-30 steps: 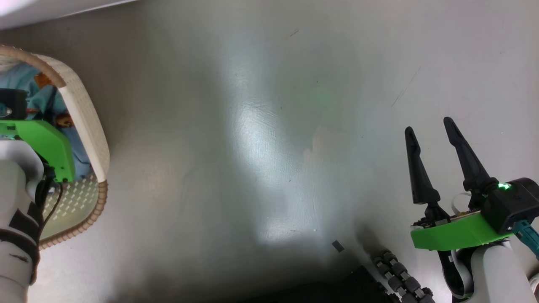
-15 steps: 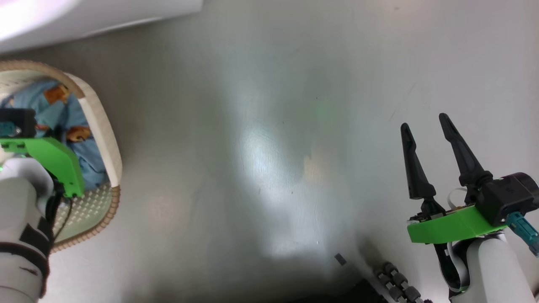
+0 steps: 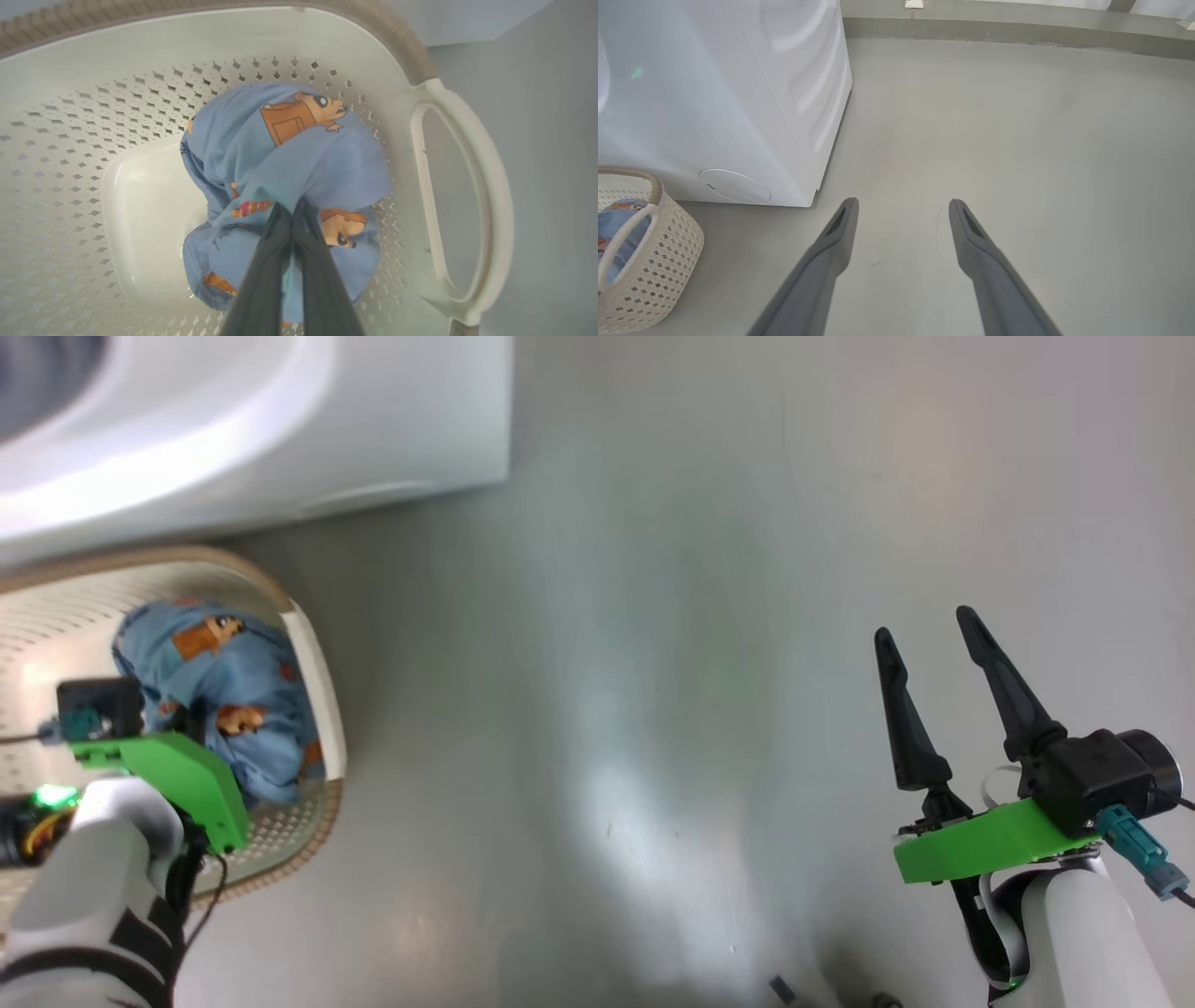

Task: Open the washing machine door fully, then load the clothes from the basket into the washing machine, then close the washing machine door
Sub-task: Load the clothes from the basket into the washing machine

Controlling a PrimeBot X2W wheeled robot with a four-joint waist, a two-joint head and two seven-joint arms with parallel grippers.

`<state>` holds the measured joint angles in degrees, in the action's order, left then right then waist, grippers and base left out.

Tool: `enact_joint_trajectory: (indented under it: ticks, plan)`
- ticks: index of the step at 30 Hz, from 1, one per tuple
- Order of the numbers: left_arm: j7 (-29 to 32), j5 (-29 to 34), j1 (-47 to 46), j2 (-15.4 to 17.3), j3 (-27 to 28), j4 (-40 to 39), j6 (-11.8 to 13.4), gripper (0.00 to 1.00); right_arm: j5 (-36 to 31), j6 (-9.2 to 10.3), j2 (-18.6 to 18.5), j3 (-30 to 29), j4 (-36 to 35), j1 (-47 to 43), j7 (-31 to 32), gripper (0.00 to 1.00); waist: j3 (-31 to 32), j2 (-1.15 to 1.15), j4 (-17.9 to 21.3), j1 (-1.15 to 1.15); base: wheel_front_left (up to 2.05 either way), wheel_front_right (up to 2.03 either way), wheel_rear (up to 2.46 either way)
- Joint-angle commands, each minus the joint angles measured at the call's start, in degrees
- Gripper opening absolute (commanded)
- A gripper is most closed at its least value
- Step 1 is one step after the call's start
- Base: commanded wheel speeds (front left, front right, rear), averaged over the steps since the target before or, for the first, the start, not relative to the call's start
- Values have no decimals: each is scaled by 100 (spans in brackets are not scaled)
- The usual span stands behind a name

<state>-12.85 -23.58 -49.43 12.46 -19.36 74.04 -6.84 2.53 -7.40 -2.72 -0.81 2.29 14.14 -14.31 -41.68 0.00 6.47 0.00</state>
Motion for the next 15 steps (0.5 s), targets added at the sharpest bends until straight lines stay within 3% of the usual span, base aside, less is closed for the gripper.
enact_joint_trajectory:
  ticks: [1, 9, 15]
  plan:
    - [-67, -74, 232, 220, 119, -22, -8, 0, -54, -9, -16, 127, -88, -114, -38, 100, 458, 0, -240, 0, 0, 0, 0]
    - [-209, -267, 757, 170, 227, -401, -48, 0, -108, -9, -16, 118, 31, -276, 61, 100, 1217, 0, -517, 0, 0, 0, 0]
    - [-213, -185, 1495, 200, 473, -1444, 22, 0, -95, -9, -16, 108, 131, -522, 122, 100, 1816, 0, -738, 0, 0, 0, 0]
